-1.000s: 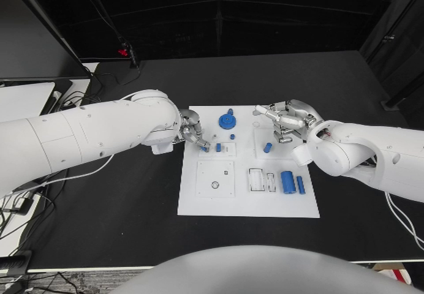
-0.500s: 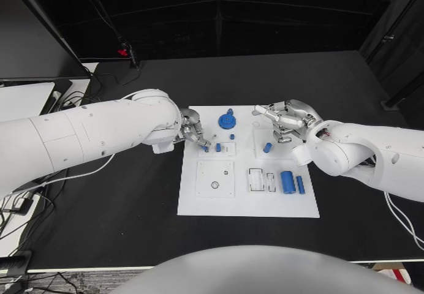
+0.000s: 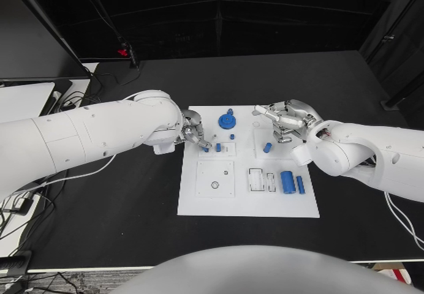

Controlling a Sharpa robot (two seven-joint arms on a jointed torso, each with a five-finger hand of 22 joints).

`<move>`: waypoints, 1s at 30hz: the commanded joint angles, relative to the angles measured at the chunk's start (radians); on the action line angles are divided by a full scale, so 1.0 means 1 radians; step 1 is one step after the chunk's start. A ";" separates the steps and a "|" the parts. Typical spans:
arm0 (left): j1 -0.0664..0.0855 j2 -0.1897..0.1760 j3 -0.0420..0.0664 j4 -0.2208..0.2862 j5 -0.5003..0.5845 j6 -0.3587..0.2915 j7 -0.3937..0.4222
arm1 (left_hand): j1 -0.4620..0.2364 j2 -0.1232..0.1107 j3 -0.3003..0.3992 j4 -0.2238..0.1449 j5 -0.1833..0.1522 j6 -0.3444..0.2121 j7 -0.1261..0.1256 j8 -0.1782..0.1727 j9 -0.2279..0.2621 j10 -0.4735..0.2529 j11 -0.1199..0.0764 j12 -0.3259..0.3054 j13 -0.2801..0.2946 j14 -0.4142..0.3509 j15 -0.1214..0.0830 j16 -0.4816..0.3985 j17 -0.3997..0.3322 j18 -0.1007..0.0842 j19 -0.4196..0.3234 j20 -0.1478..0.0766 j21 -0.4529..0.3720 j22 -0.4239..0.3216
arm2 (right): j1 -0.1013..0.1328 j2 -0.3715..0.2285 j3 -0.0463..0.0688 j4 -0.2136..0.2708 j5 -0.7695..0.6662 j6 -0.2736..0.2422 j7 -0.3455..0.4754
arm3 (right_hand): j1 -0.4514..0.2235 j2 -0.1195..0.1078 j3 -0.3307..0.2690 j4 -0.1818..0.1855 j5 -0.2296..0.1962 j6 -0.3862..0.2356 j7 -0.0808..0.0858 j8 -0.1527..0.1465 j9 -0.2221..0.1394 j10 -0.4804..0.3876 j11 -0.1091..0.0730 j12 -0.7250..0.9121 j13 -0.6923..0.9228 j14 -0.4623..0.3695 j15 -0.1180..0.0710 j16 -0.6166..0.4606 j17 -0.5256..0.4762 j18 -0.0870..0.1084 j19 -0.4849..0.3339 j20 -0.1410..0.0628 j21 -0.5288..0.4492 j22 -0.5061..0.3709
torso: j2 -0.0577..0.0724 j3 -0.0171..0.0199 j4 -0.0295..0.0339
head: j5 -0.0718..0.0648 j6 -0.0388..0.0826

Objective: Assemble the parts on the task board

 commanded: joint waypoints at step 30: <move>-0.018 0.000 -0.002 -0.010 0.000 0.035 -0.011 | -0.247 0.038 -0.022 -0.040 -0.061 -0.066 0.007 -0.016 -0.017 0.135 -0.003 -0.005 0.108 0.103 0.016 0.001 0.263 0.015 0.033 0.015 -0.028 0.235 | 0.001 -0.001 0.000 0.003 0.001 0.003 0.008 | 0.001 0.013 -0.008 0.001 0.001 -0.006 0.016 0.005 0.001 0.104 0.007 0.003 0.263 0.104 0.005 0.002 0.263 0.008 -0.002 0.001 0.000 0.197 | 0.000 -0.0005 0.0002 | -0.004 0.000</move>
